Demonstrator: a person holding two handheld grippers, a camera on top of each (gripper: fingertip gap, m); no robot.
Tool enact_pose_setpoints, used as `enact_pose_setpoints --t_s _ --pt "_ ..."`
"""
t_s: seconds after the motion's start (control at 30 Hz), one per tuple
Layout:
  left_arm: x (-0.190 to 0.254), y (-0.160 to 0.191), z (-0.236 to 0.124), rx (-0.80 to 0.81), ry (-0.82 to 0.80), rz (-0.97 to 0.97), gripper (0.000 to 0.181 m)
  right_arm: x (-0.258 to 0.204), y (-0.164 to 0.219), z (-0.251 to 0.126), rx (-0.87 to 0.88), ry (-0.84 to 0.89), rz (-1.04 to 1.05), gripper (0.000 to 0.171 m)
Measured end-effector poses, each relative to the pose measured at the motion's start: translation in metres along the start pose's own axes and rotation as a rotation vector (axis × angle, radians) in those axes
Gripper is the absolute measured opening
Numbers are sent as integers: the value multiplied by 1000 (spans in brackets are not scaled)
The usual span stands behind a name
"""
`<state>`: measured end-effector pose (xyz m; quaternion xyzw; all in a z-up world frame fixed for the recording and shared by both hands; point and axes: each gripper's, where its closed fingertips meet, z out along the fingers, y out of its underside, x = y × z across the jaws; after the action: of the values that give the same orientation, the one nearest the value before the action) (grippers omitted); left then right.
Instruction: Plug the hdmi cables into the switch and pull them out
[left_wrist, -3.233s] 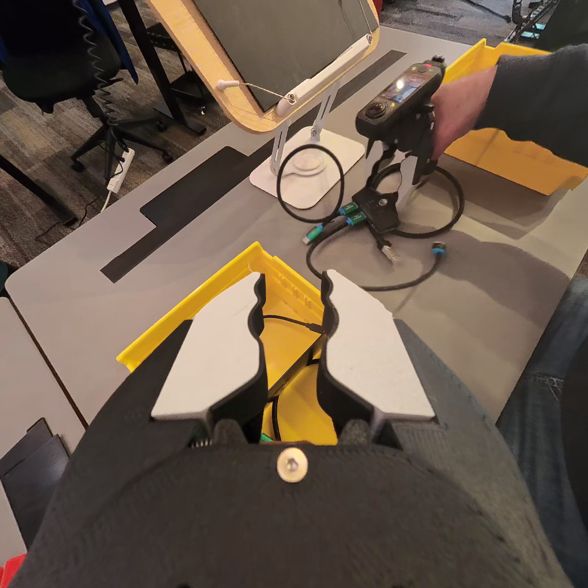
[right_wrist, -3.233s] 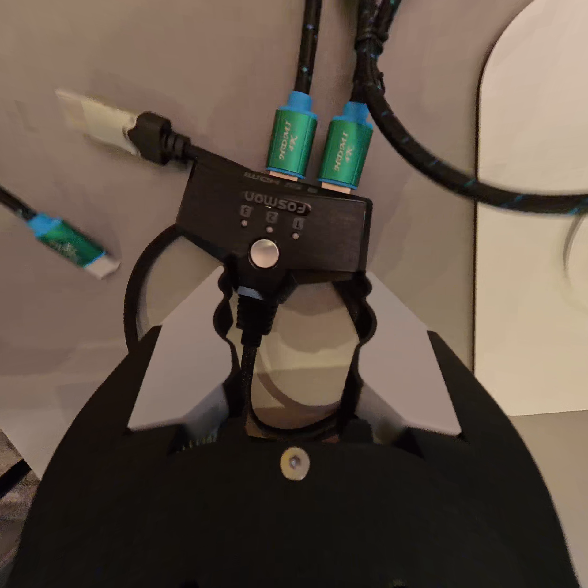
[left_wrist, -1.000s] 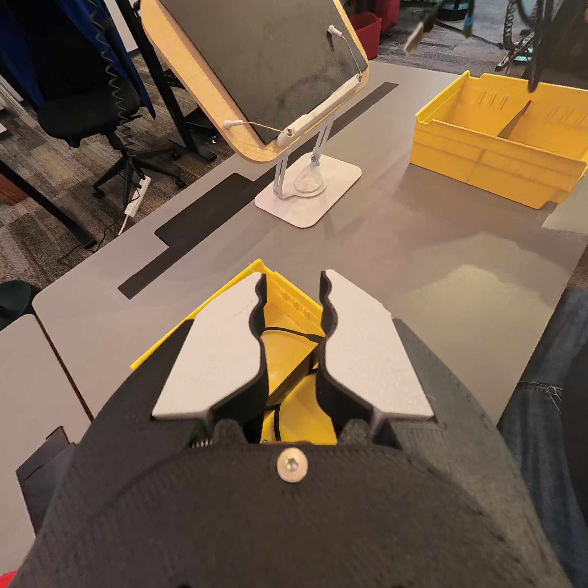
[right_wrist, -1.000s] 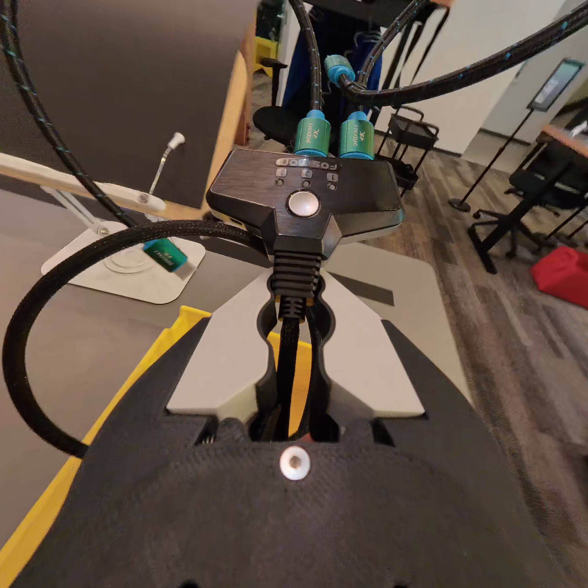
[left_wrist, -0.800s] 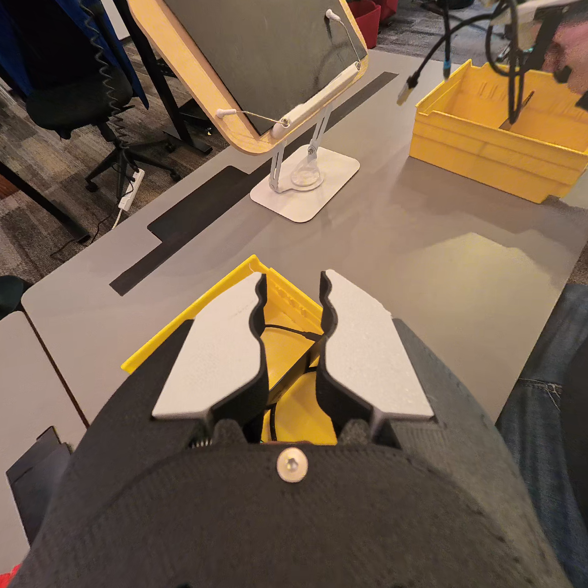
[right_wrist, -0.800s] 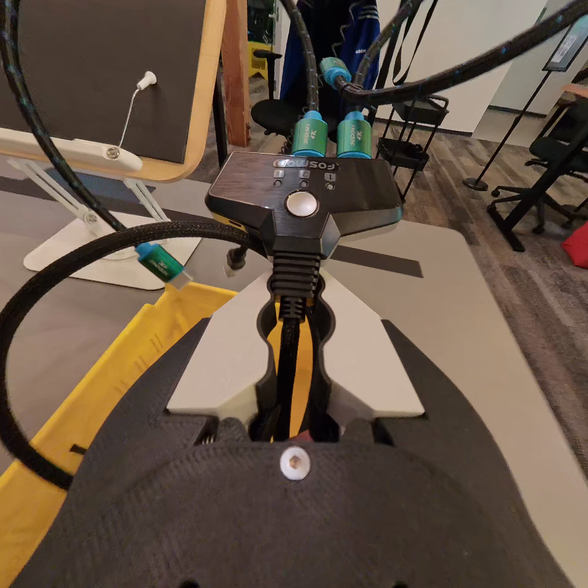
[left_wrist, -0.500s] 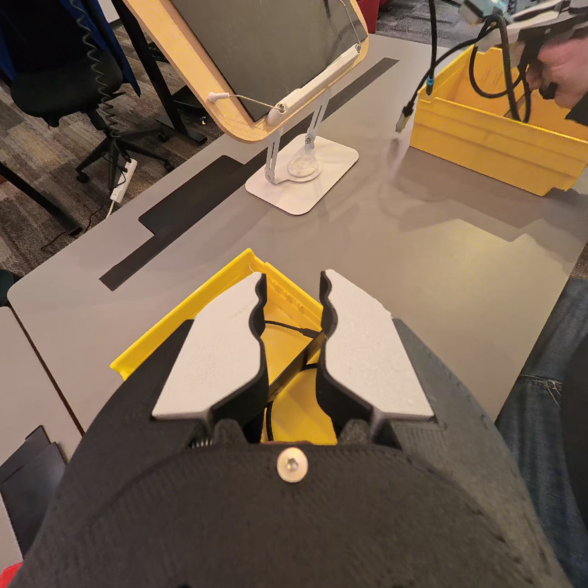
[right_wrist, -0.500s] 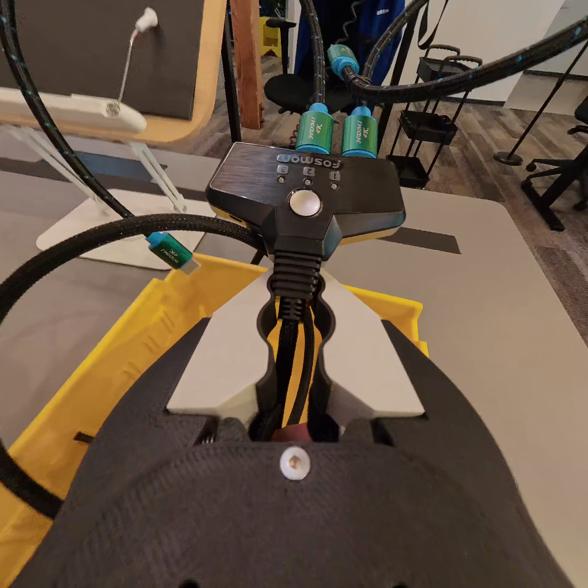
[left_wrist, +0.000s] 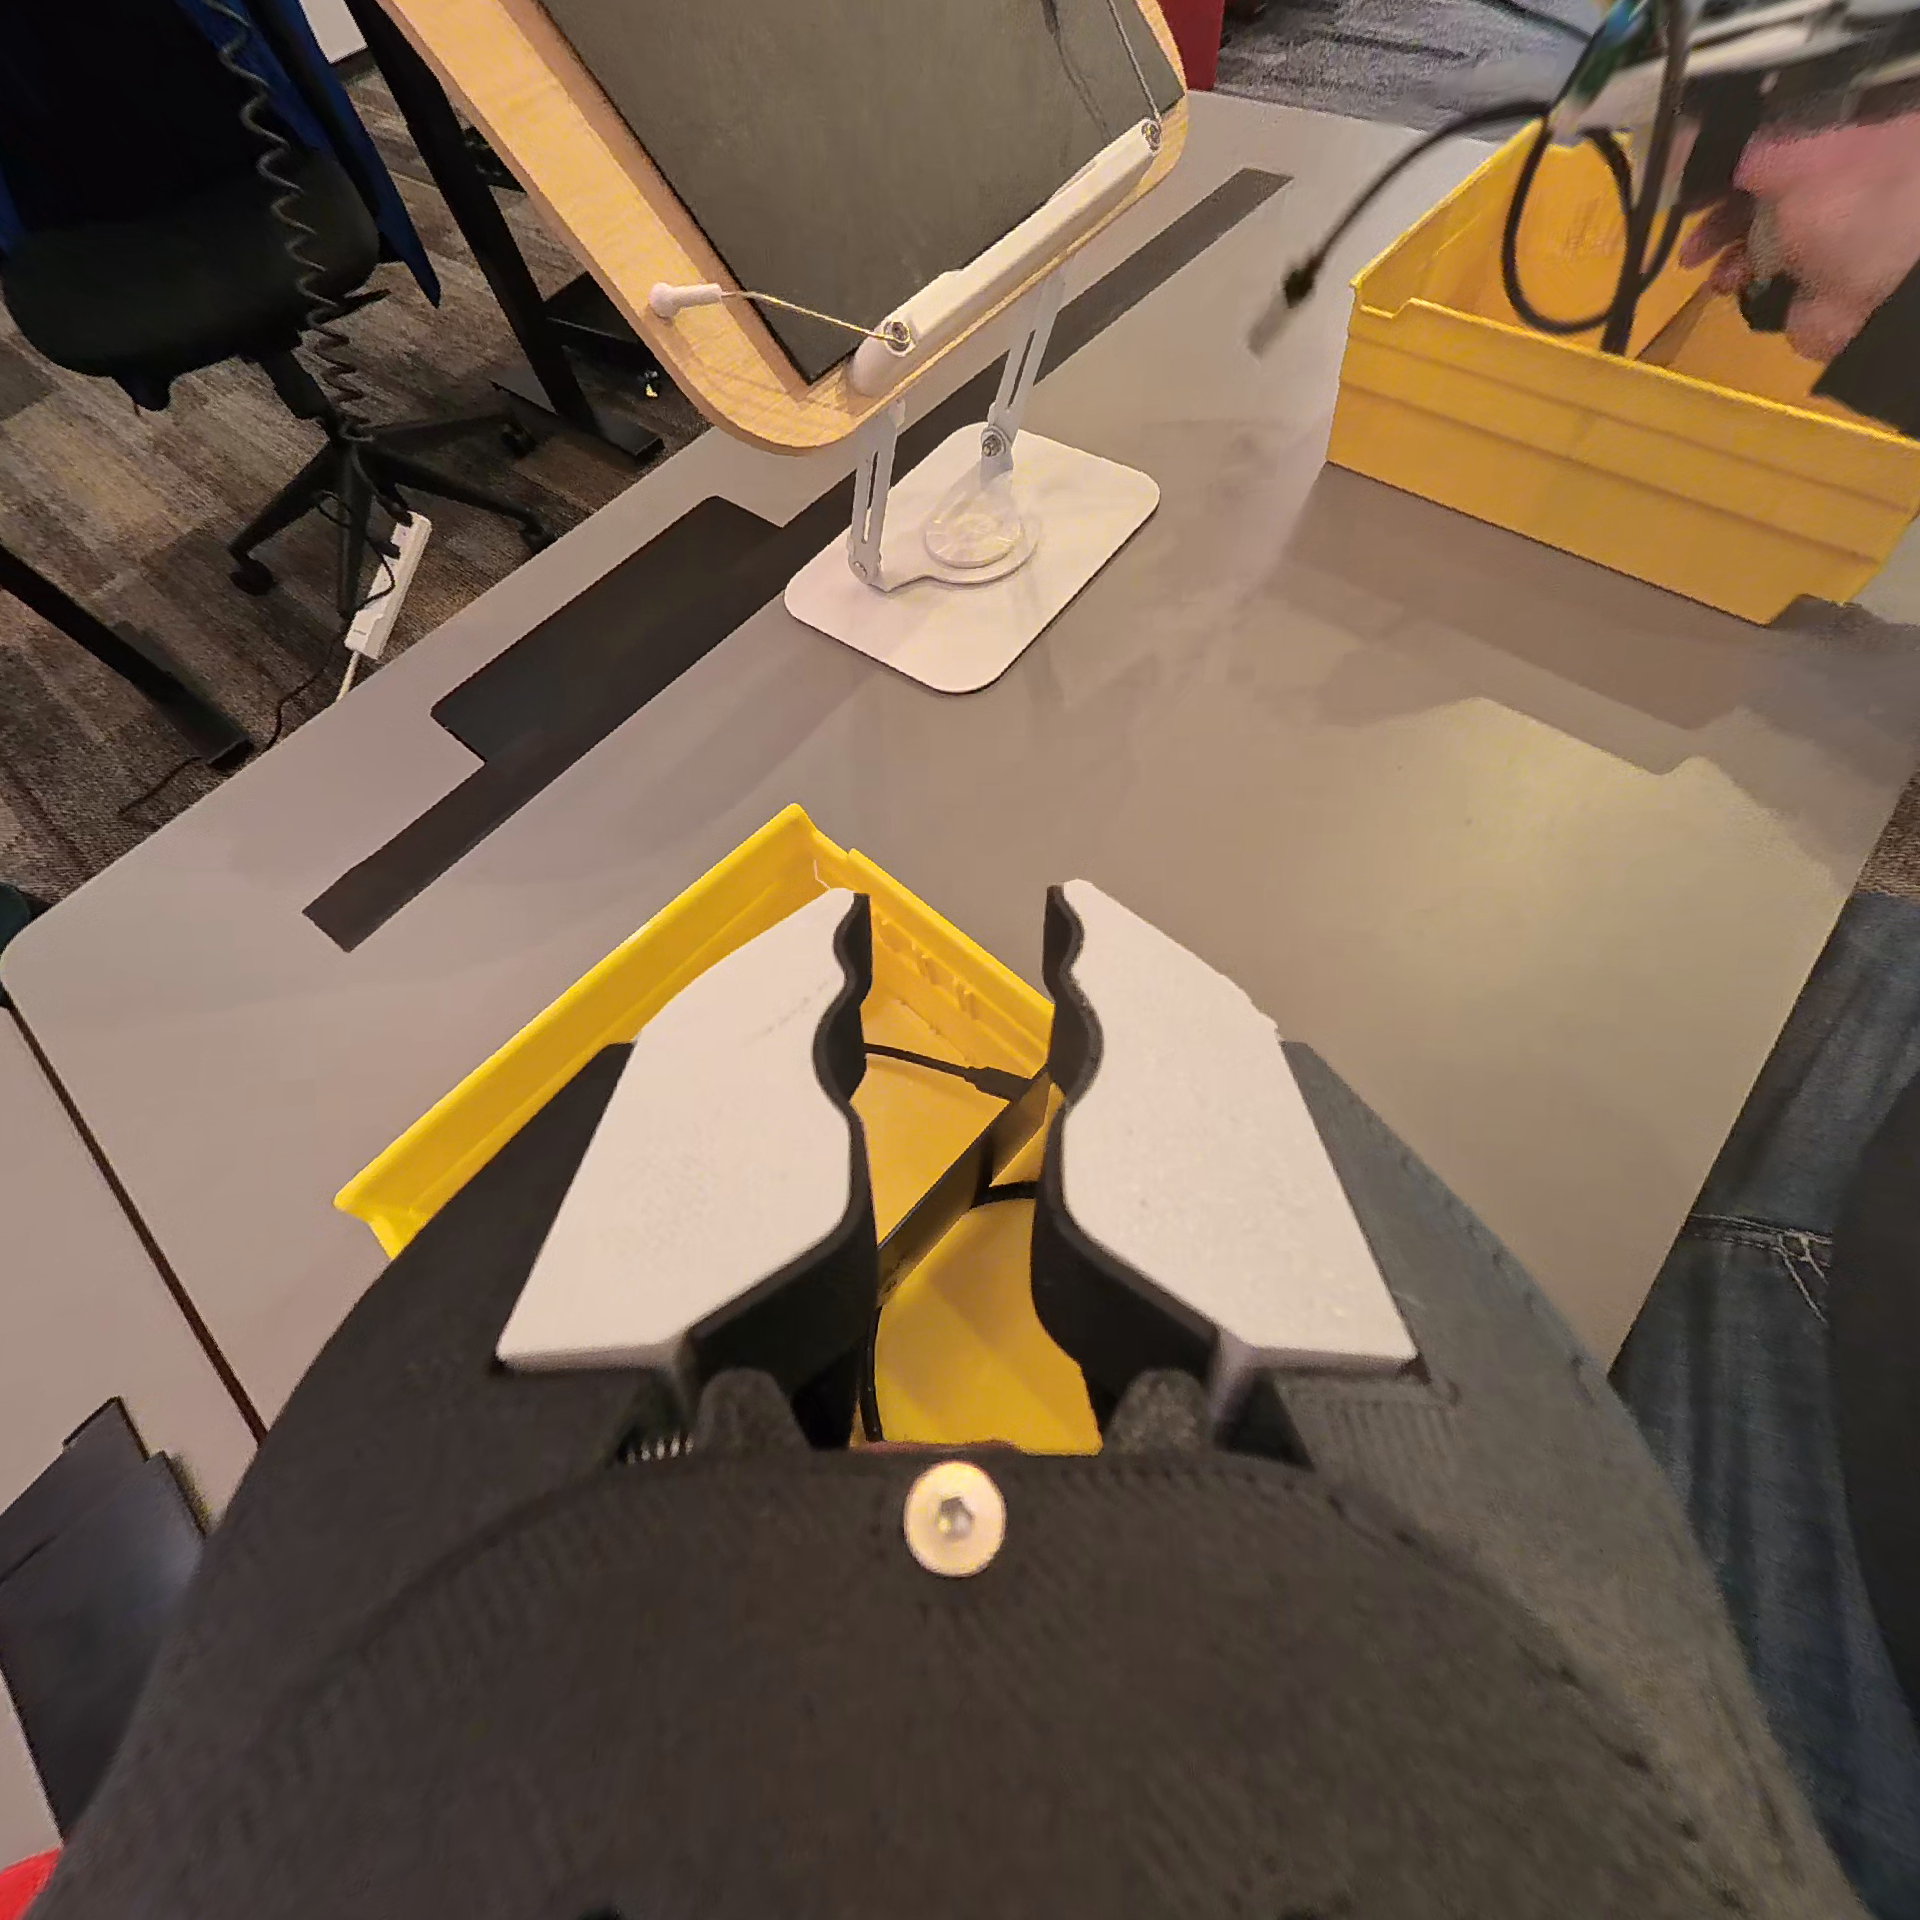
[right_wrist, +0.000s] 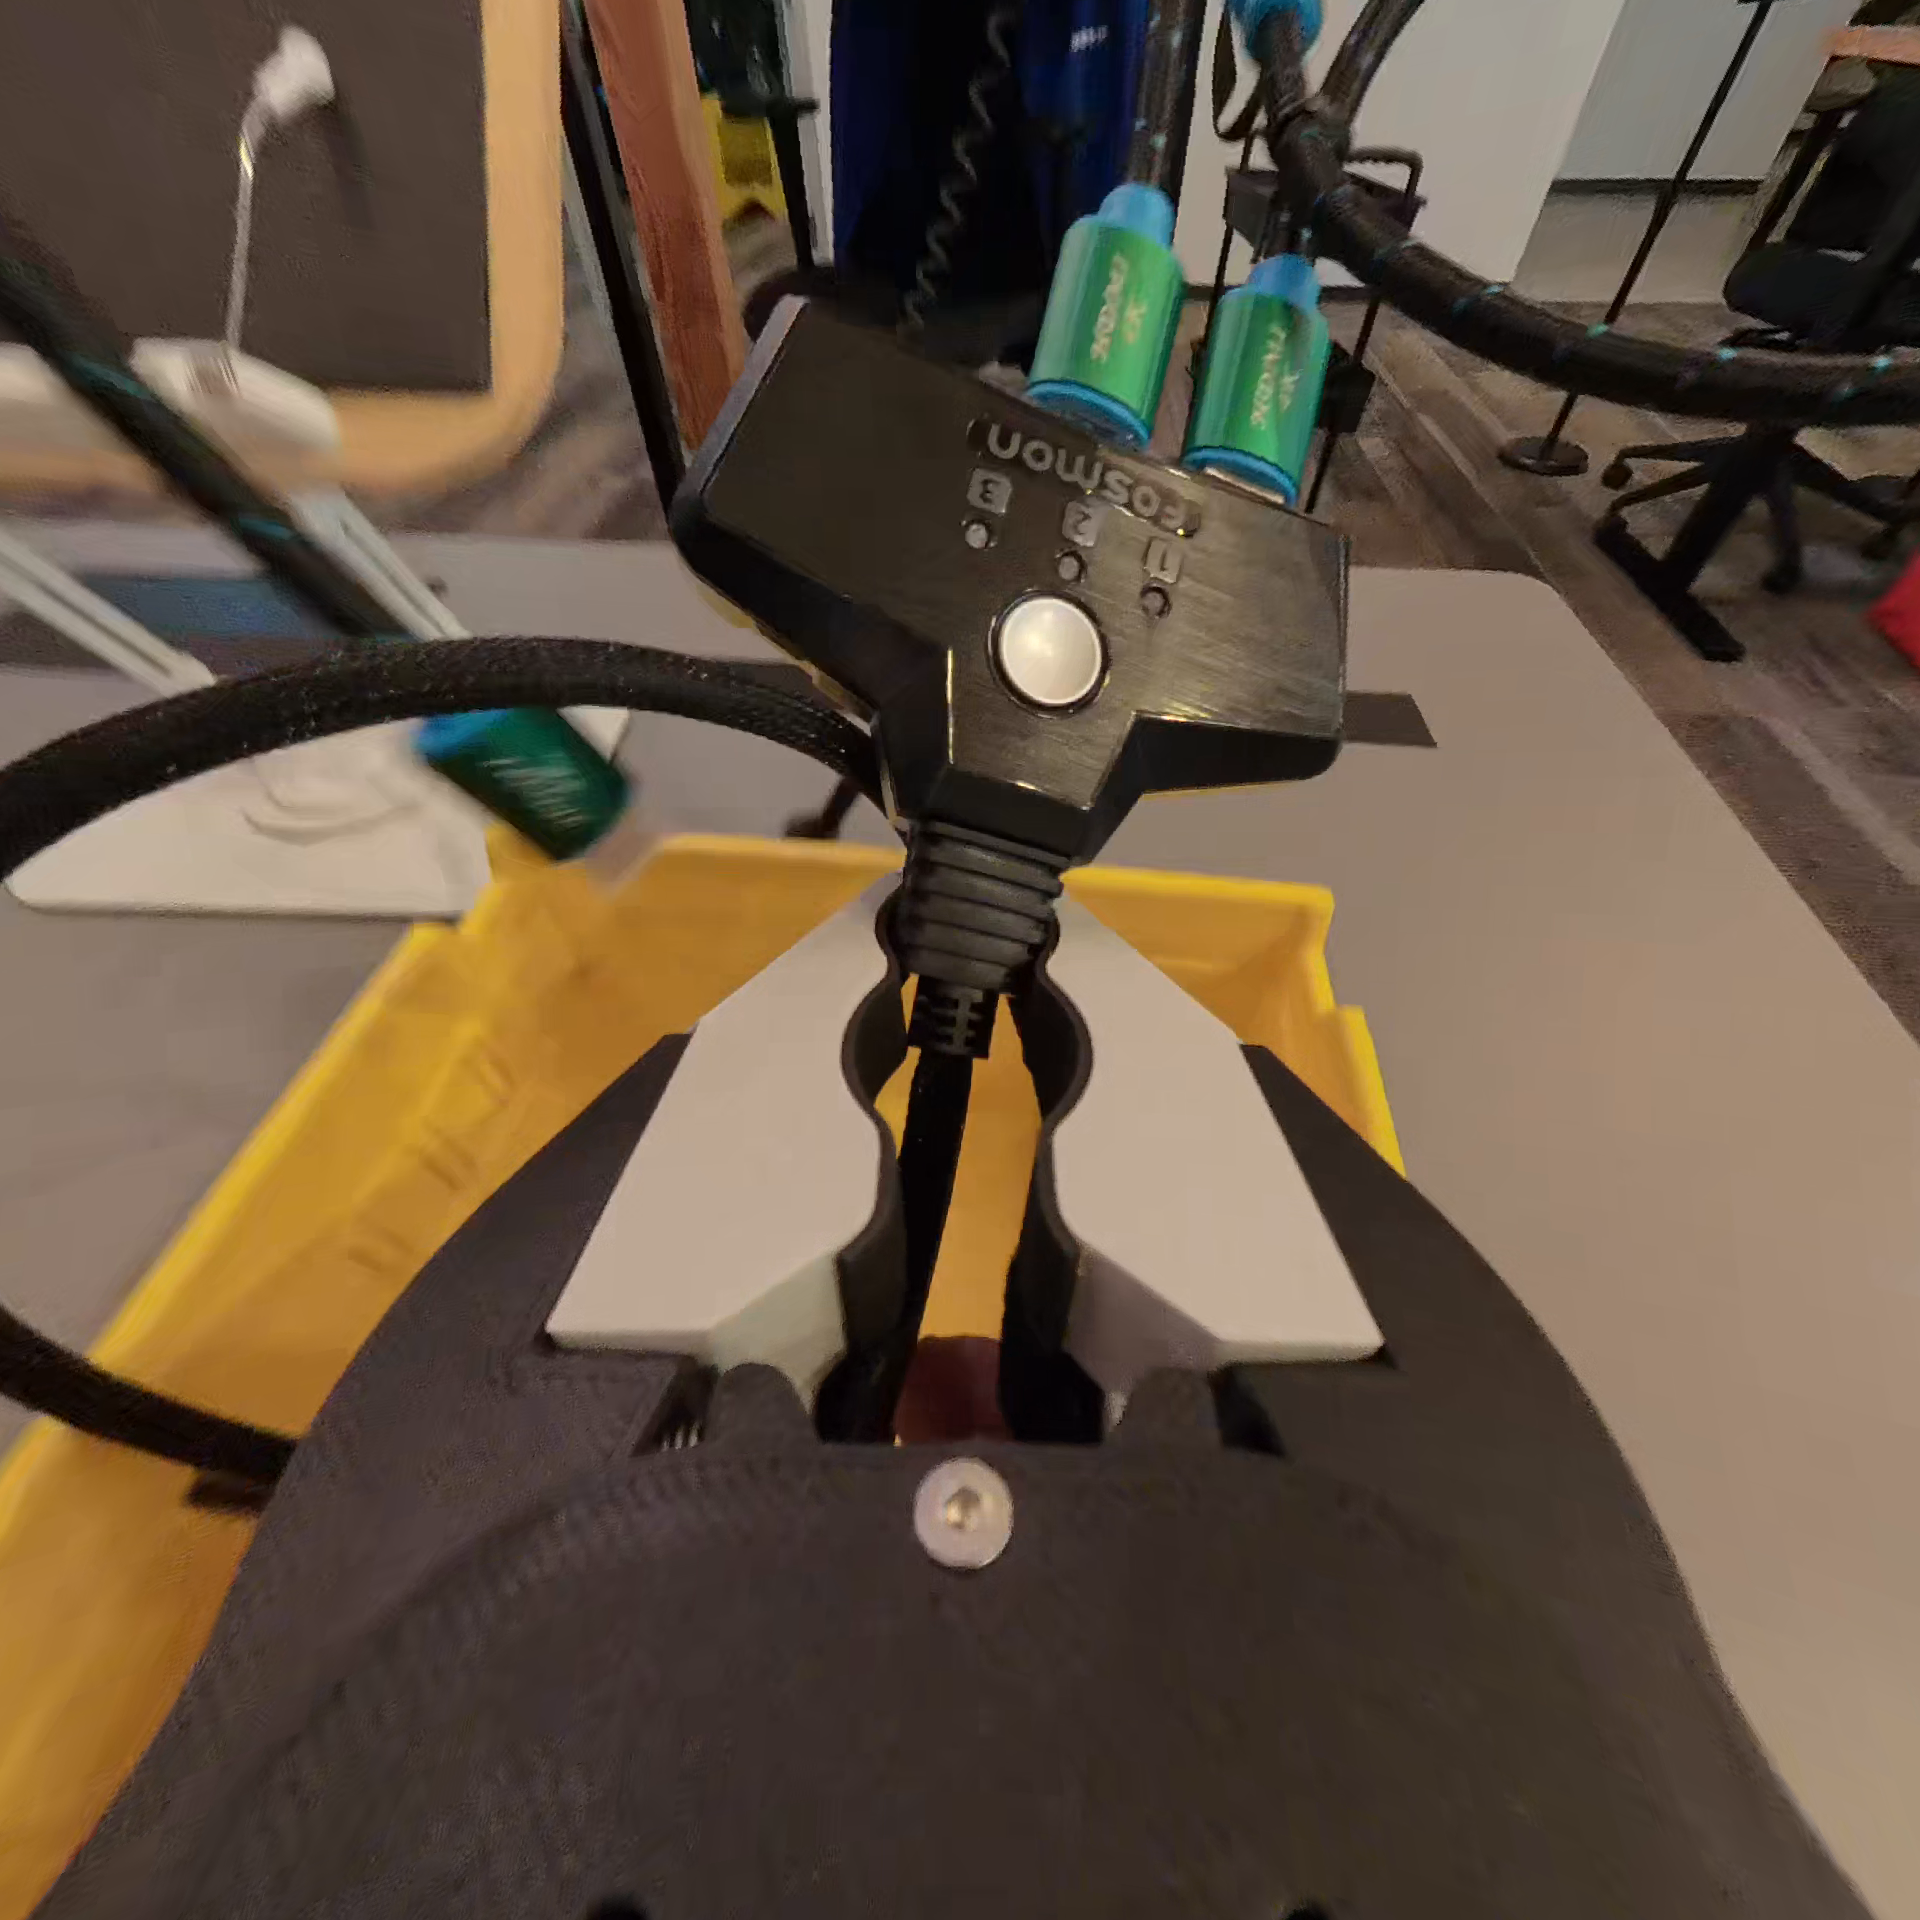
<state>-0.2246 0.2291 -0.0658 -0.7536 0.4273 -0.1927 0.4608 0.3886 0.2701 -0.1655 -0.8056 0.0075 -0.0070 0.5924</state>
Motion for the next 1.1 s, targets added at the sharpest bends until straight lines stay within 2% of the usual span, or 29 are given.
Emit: enact_pose_setpoints --t_s 0.17,0.4,0.53,0.87,1.1 --pt "1 4 8 -15 10 -2 31 -3 25 -18 -27 19 -80 15" --pt "8 3 12 -25 19 10 31 -8 40 -29 -80 -5 -161 15" --pt "11 2 13 -25 24 15 31 -12 71 -21 -285 -22 -247 15" --pt "14 4 14 -37 23 36 31 -7 106 -20 -707 51 -581 15" --pt "13 5 13 -40 23 39 31 -9 140 -23 -992 -19 -799 14"
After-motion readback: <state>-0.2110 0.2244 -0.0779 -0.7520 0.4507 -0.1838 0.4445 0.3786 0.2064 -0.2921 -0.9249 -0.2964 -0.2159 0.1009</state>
